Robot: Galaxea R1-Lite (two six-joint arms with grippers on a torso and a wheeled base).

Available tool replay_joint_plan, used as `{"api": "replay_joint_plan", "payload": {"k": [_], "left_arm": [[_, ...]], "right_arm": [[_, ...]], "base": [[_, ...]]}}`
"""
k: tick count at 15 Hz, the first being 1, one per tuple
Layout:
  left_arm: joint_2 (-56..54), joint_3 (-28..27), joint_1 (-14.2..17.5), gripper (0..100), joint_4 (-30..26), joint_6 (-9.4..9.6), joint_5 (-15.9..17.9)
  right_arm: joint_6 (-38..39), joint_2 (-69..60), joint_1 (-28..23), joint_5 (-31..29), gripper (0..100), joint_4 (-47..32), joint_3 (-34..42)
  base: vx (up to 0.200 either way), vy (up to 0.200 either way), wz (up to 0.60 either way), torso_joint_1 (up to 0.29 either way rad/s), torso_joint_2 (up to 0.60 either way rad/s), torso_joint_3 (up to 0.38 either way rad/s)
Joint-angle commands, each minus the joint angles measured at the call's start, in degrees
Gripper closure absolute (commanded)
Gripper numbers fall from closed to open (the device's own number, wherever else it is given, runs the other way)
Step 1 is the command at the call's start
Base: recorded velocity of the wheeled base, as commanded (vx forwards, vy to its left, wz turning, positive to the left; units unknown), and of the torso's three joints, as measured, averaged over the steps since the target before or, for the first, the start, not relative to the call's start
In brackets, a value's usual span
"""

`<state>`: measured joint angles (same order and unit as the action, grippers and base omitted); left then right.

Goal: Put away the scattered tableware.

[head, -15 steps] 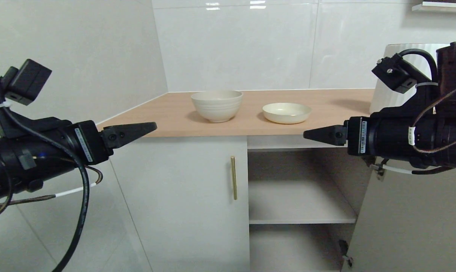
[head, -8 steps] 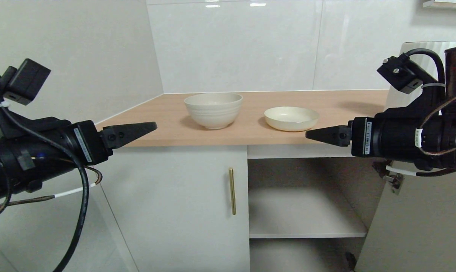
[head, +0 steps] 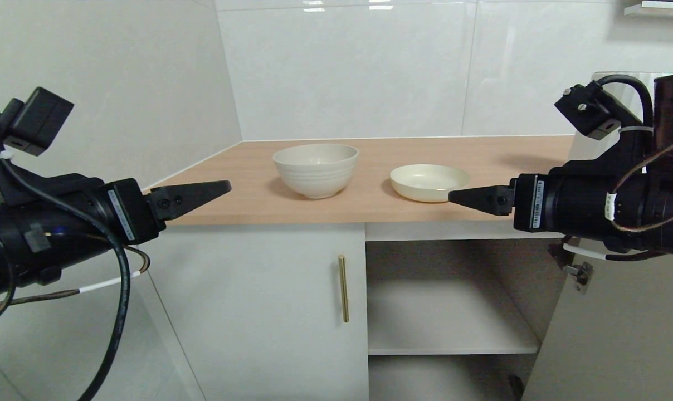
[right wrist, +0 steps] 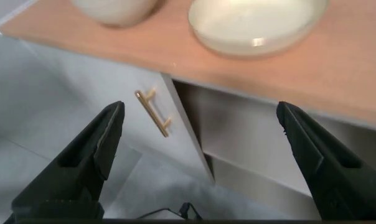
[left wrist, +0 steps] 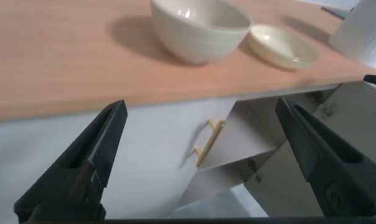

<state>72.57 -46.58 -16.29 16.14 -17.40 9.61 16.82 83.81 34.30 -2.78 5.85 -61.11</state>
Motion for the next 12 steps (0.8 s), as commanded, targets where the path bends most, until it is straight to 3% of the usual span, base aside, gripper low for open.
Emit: {"api": "replay_joint_plan", "payload": {"k": [1,6,9,11,12], "left_arm": [[0.5,0.0,0.0,0,0.1,-0.01,0.0],[1.5,-0.3,0.0,0,0.1,-0.01,0.0],[5.1,-3.3,0.0,0,-0.2,-0.18,-0.2],[7.8,-8.2,0.0,0,-4.4,-0.27,-0.2],[10.9,-13.0,0.0,0,-9.6,-0.27,-0.2]], "right_arm": [[0.0,0.7,-0.1,-0.1,0,0.1,-0.1],[0.0,1.1,-0.3,-0.1,0,0.1,-0.1],[0.0,3.3,-0.4,-0.1,0,1.5,-0.1],[-2.2,6.2,-2.1,-0.2,0,4.1,-0.1],[-2.9,8.2,-3.3,-0.5,0,4.9,-0.9]], "base": [[0.0,0.0,0.0,0.11,-0.32,-0.29],[0.0,0.0,0.0,0.176,-0.5,-0.292],[0.0,0.0,0.0,0.183,-0.46,-0.284],[0.0,0.0,0.0,0.158,-0.39,-0.237],[0.0,0.0,0.0,0.061,-0.17,-0.11]]}}
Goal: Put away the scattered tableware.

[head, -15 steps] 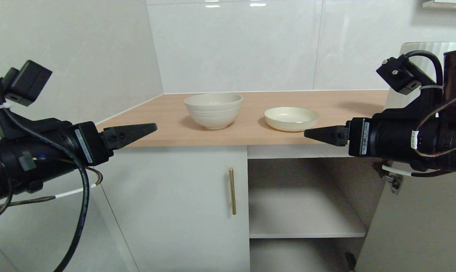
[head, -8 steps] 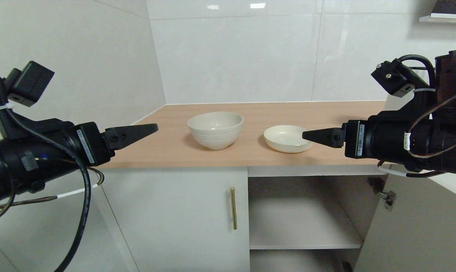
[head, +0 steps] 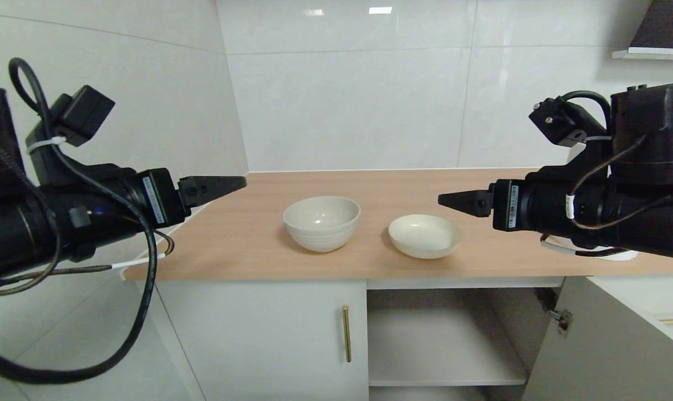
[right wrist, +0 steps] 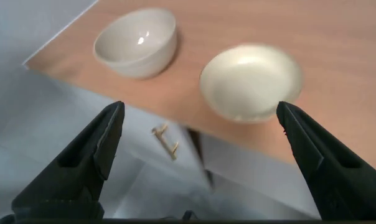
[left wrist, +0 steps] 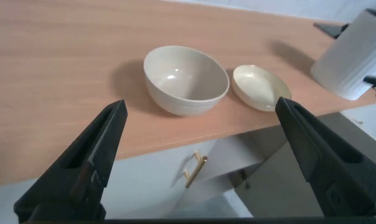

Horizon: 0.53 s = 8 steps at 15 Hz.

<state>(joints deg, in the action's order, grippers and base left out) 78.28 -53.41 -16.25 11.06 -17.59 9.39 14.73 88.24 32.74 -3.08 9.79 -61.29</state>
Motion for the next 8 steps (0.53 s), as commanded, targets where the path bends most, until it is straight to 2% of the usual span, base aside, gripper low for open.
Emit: {"api": "replay_joint_plan", "payload": {"k": [1,2,3,4,5,7,8], "left_arm": [[7.9,-10.8,0.0,0,-9.4,-0.07,-0.2],[10.4,-16.0,0.0,0,-14.4,-0.34,-0.4],[12.0,-19.5,0.0,0,-17.8,-2.18,-0.4],[13.0,-20.3,0.0,0,-18.6,-4.56,0.1],[15.8,-20.9,-0.4,0,-18.8,-7.11,-1.0],[19.2,-21.7,-0.5,0,-18.7,-7.55,-4.3],[21.3,-22.8,-1.3,0,-18.7,-8.6,-6.2]], "right_arm": [[-0.8,5.6,-2.2,-0.8,0,0.4,-3.0],[-0.7,7.2,-2.4,-1.7,0,-2.6,-6.1],[-0.1,8.7,-2.4,-2.8,0,-8.9,-10.4],[1.6,10.2,-2.4,-3.3,0,-13.7,-13.6],[5.8,13.2,-2.5,-3.9,0,-20.1,-18.5],[7.9,17.1,-3.4,-5.7,0,-23.4,-22.2],[7.9,18.6,-3.4,-7.7,0,-23.2,-22.4]], "base": [[0.0,0.0,0.0,0.046,-0.1,-0.056],[0.0,0.0,0.0,0.022,-0.05,-0.036],[0.0,0.0,0.0,0.0,0.0,0.0],[0.0,0.0,0.0,0.0,0.0,0.0],[0.0,0.0,0.0,0.0,0.0,0.0],[0.0,0.0,0.0,0.0,0.0,0.0],[0.0,0.0,0.0,0.0,0.0,0.0]]}}
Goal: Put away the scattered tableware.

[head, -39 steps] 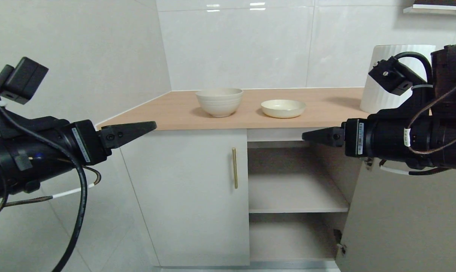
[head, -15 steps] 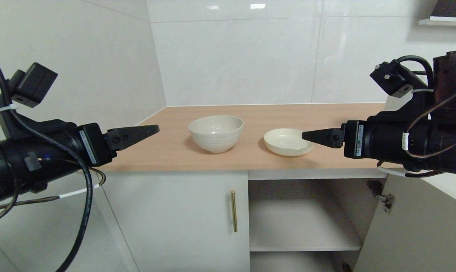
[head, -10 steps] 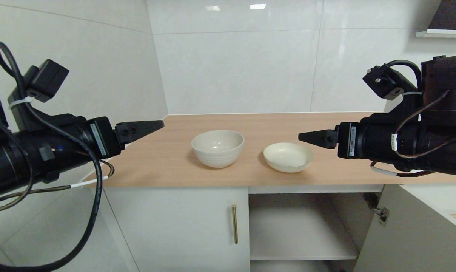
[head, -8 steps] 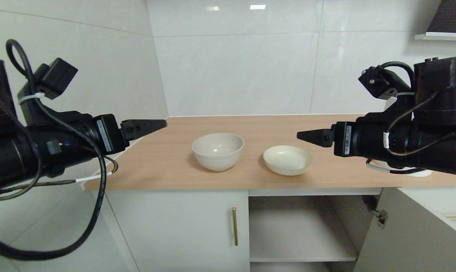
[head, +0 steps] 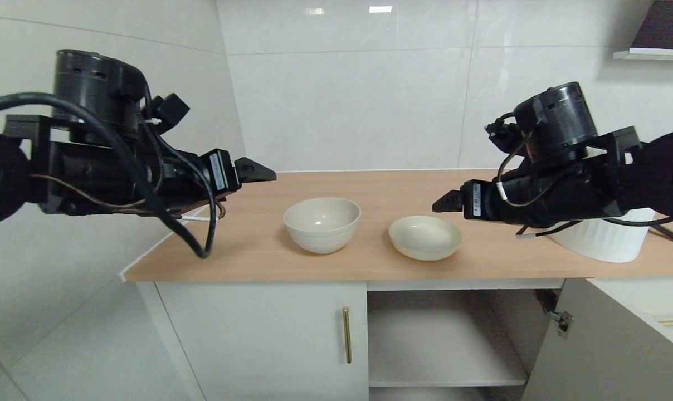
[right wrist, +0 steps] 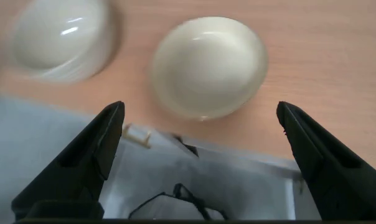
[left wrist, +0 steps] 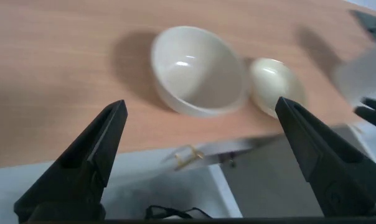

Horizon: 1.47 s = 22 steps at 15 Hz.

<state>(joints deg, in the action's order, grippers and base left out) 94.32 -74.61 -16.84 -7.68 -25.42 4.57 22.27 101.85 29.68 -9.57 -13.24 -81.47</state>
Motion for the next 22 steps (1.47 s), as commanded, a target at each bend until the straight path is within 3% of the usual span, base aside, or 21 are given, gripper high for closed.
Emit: {"api": "replay_joint_plan", "payload": {"k": [1,2,7,14,16,17,22], "left_arm": [[7.4,-3.1,-1.3,0,0.0,-3.32,-2.6],[9.7,-4.8,-1.6,0,0.0,-5.17,-3.7],[18.5,-8.5,-4.4,0,0.1,-5.43,-10.7],[24.2,-11.0,-4.3,0,0.3,-6.22,-11.1],[23.5,-11.0,-4.3,0,0.2,-6.22,-12.7],[22.8,-10.9,-4.4,100,0.2,-6.31,-13.8],[15.6,-8.5,-4.4,100,0.2,-6.4,-13.8]], "right_arm": [[0.5,5.8,-0.3,-3.1,0,0.4,-2.2],[0.5,6.3,-0.4,-4.1,0,1.6,-2.2],[0.6,7.0,-1.2,-4.3,0,2.5,-2.1],[0.7,6.8,-1.5,-4.3,0,2.6,-2.0],[0.7,6.7,-1.5,-4.3,0,2.6,-2.1],[0.7,6.8,-1.5,-4.3,0,2.6,-2.0],[0.5,6.9,-2.0,-4.3,0,2.5,-2.1]], "base": [[0.0,0.0,0.0,0.0,0.0,0.0],[0.0,0.0,0.0,0.0,0.0,0.0],[0.0,0.0,0.0,0.0,0.0,0.0],[0.0,0.0,0.0,0.0,0.0,0.0],[0.0,0.0,0.0,0.0,0.0,0.0],[0.0,0.0,0.0,0.0,0.0,0.0],[0.0,0.0,0.0,0.0,0.0,0.0]]}}
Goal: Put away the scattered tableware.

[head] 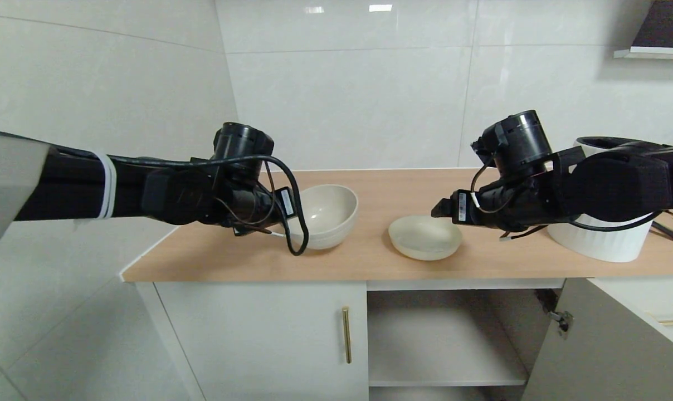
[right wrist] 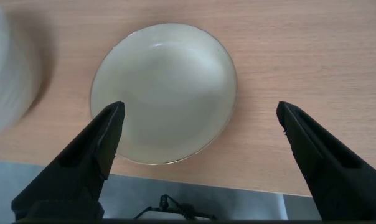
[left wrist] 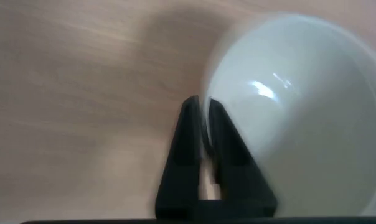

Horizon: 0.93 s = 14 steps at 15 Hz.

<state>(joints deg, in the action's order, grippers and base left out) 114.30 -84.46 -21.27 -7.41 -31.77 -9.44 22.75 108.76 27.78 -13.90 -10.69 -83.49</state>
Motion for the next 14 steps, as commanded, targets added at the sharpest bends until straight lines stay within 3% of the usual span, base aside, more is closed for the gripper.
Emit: {"api": "replay_joint_plan", "payload": {"k": [1,3,5,8,13,14], "left_arm": [[-6.5,2.3,0.0,100,-0.1,0.04,0.3],[-8.6,3.4,-0.1,100,-0.1,0.04,1.3],[-11.9,5.7,0.0,100,0.0,0.04,5.7],[-13.4,6.7,-0.1,100,0.0,0.13,7.9],[-14.0,7.0,-0.8,100,0.1,0.13,8.1],[-14.2,7.3,-0.9,100,0.1,0.13,8.1]], "right_arm": [[-0.1,0.2,-0.3,0.0,0,-0.1,-0.1],[-0.2,1.2,-0.4,-0.1,0,-0.1,-0.2],[-0.2,3.6,-1.2,-1.4,0,-0.6,-0.8],[-0.4,6.3,-2.1,-4.6,0,-0.8,-1.8],[-0.4,9.2,-3.0,-4.7,0,-2.3,-3.8],[-0.4,9.5,-3.0,-4.7,100,-2.2,-3.8]], "base": [[0.0,0.0,0.0,0.0,0.0,0.0],[0.0,0.0,0.0,0.0,0.0,0.0],[0.0,0.0,0.0,0.0,0.0,0.0],[0.0,0.0,0.0,0.0,0.0,0.0],[0.0,0.0,0.0,0.0,0.0,0.0],[0.0,0.0,0.0,0.0,0.0,0.0]]}}
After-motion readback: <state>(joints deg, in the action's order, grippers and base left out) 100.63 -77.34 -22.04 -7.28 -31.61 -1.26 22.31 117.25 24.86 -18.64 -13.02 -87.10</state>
